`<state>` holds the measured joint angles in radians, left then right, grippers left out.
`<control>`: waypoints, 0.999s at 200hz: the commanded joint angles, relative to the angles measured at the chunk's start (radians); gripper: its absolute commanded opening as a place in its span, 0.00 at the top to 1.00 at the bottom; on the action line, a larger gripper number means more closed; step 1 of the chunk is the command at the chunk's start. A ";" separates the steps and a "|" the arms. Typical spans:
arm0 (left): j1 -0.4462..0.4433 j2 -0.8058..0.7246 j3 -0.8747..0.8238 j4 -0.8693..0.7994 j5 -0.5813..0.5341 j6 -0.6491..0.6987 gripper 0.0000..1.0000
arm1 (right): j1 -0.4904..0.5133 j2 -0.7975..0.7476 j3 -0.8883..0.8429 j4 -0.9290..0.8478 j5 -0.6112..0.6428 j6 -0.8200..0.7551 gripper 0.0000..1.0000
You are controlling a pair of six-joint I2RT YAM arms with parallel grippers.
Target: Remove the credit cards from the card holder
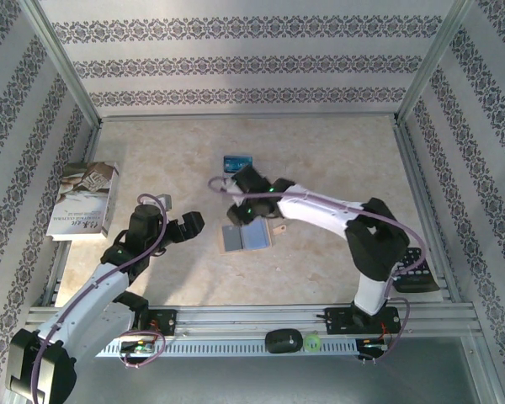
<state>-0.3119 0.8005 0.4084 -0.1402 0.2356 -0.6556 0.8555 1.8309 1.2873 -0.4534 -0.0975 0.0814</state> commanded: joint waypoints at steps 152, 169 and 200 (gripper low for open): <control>0.019 -0.010 -0.050 0.105 0.121 0.001 0.11 | 0.133 0.141 0.011 -0.011 0.095 0.062 0.98; 0.017 0.046 -0.062 0.164 0.154 -0.019 0.23 | 0.121 0.114 -0.011 0.045 0.070 0.068 1.00; -0.033 0.148 -0.070 0.249 0.136 -0.023 0.40 | 0.082 0.025 -0.118 0.219 0.001 0.146 1.00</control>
<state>-0.3119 0.8944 0.3511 -0.0132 0.3511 -0.6754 0.9707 1.9347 1.2446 -0.3809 -0.0296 0.1562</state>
